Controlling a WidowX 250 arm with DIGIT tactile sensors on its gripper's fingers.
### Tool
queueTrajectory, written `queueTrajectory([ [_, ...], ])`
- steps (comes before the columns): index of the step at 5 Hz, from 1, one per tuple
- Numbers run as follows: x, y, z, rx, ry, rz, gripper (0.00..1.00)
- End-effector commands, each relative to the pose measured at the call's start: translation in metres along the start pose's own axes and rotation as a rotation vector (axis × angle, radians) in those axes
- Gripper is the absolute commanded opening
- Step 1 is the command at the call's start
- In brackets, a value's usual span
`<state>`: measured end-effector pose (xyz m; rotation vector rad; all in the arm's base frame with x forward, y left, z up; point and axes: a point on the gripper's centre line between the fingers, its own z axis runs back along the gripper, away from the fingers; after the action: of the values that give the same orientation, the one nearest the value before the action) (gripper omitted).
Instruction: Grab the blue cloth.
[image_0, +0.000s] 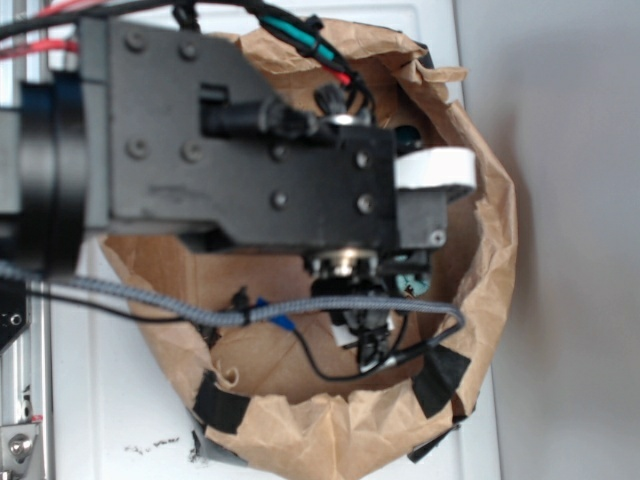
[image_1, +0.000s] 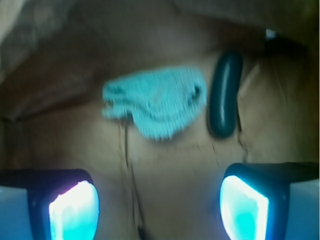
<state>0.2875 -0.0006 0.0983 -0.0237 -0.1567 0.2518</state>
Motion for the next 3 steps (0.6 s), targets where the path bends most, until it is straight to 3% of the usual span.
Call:
queueTrajectory([
  [1, 0.011, 0.001, -0.020, -0.044, -0.074, 0.097, 1.00],
  [3, 0.005, -0.008, -0.034, -0.069, -0.061, 0.252, 1.00],
])
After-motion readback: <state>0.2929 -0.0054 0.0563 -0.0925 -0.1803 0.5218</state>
